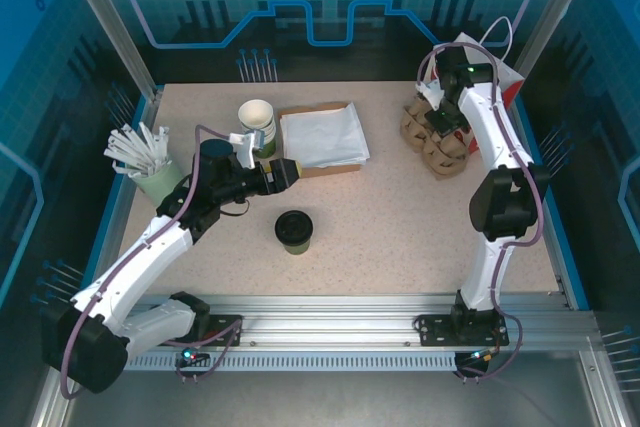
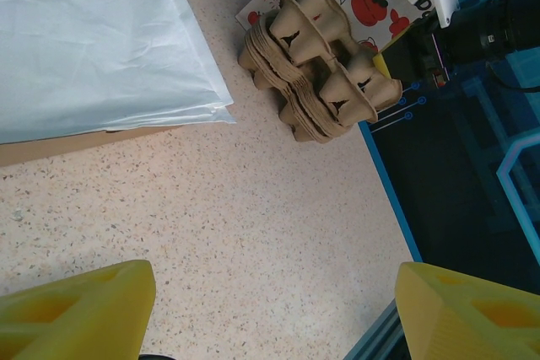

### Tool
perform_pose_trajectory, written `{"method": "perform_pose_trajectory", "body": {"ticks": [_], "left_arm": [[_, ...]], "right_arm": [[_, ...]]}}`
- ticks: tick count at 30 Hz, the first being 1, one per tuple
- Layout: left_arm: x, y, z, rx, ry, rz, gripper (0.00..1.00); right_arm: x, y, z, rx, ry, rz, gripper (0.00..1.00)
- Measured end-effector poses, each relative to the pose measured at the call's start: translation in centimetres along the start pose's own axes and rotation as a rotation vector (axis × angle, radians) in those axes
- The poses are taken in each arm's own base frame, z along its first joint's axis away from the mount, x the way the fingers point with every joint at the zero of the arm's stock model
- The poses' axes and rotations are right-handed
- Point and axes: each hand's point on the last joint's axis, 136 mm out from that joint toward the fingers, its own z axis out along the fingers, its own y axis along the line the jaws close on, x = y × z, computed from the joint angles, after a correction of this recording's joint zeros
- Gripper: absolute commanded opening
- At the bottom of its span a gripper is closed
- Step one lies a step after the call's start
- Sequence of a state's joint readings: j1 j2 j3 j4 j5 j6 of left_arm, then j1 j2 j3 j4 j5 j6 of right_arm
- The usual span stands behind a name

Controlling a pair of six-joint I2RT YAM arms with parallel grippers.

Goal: Pack the takeout coffee

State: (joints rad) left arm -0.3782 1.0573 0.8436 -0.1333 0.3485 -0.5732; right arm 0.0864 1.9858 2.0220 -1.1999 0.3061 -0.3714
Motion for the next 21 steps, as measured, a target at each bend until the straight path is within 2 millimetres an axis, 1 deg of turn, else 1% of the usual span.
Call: {"method": "perform_pose_trajectory", "body": {"ticks": [5,7,10,13,16,18,21], "left_arm": [[0.1,0.0,0.0,-0.001,0.001,0.0,0.76],[0.0,0.0,0.0,-0.001,0.001,0.0,0.77],[0.0,0.0,0.0,-0.001,0.001,-0.001,0.77],[0.1,0.0,0.0,-0.001,0.001,0.0,0.76],[0.1,0.0,-0.1,-0.002,0.0,0.002,0.76],[0.1,0.1,-0.3,-0.009,-0.002,0.003,0.76],[0.0,0.1,-0.9,-0.027,-0.017,0.006,0.77]], "right_arm": [[-0.1,-0.6,-0.4,0.071,0.005,-0.017,0.1],[-0.4,-0.7,-1.0,0.1,-0.004,-0.027,0.1],[-1.0,-0.6,-2.4,0.147,-0.031,-0.046,0.1],[-1.5,-0.4,-4.2,0.187,-0.063,-0.064,0.1],[-1.9,0.2,-6.6,0.23,-0.104,-0.085,0.1],[-2.3,1.1,-8.6,0.256,-0.143,-0.106,0.1],[-2.6,3.7,-11.9,0.289,-0.215,-0.153,0.1]]}}
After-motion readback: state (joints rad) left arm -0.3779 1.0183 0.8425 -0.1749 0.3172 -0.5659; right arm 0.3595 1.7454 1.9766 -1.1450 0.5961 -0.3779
